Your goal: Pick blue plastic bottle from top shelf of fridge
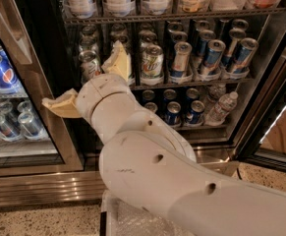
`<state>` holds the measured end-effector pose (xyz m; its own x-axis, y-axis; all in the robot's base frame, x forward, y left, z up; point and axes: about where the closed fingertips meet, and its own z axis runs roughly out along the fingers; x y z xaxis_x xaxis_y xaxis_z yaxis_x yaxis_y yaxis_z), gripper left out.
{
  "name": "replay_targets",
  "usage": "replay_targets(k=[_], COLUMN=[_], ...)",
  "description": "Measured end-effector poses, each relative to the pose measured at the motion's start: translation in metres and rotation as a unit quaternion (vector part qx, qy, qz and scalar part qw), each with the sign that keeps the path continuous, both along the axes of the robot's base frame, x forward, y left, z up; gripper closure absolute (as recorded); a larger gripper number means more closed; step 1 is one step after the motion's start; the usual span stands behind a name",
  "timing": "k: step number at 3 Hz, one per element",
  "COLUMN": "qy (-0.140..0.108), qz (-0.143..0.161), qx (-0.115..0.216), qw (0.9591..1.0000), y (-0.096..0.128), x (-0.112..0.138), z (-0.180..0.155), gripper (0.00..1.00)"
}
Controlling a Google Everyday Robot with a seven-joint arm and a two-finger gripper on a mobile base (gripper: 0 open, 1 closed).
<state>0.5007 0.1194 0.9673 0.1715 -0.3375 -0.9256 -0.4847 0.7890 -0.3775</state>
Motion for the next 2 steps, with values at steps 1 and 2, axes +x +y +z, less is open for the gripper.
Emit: replay_targets(k=[1,2], qy=[-0.020,-0.041], qz=[-0.018,-0.031], qx=[0.020,0.042], qw=[0.9994,0.9978], y=[-0.004,-0.010], x=[0.016,0.038], z=[0.019,0.042], gripper=[0.00,0.00])
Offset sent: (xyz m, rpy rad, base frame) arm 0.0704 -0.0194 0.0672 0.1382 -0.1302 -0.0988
